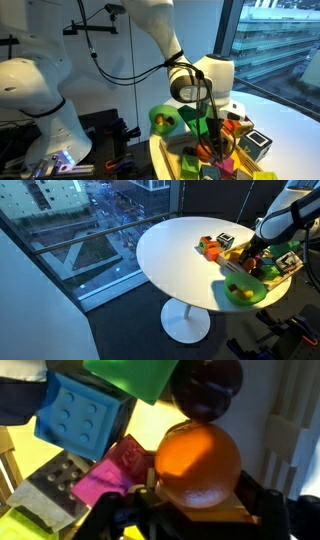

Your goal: Pick up the toy orange from the tray and put it in the green bowl

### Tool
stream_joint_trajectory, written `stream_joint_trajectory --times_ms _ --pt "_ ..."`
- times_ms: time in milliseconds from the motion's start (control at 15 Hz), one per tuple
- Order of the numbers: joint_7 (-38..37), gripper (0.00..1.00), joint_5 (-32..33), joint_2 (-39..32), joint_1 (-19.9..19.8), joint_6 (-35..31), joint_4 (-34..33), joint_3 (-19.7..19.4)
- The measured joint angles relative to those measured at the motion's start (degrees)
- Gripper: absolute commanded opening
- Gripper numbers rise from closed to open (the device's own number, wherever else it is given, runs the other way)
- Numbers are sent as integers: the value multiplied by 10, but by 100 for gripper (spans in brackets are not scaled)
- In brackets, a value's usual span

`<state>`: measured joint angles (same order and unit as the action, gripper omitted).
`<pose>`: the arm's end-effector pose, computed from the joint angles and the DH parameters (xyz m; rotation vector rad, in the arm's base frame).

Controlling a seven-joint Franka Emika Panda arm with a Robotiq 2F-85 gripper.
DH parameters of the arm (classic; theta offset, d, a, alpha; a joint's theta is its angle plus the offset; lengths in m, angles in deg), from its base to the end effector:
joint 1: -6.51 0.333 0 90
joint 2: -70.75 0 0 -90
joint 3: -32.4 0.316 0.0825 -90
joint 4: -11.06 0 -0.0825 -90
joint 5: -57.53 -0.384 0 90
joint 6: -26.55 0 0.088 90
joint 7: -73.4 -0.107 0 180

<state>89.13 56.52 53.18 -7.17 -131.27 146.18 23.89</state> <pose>0.4815 -0.1993 0.2091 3.0687 -0.1841 0.1171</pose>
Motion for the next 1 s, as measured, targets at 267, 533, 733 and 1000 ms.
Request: stream_joint_trajectory --times_ms 267,533,733,1000 --pt "0 53 5 14 0 25 -9 -3" --pt "0 53 5 45 2 76 -19 -3" --pt "0 53 5 73 5 120 -26 -2" --pt "0 53 5 110 16 165 -30 0"
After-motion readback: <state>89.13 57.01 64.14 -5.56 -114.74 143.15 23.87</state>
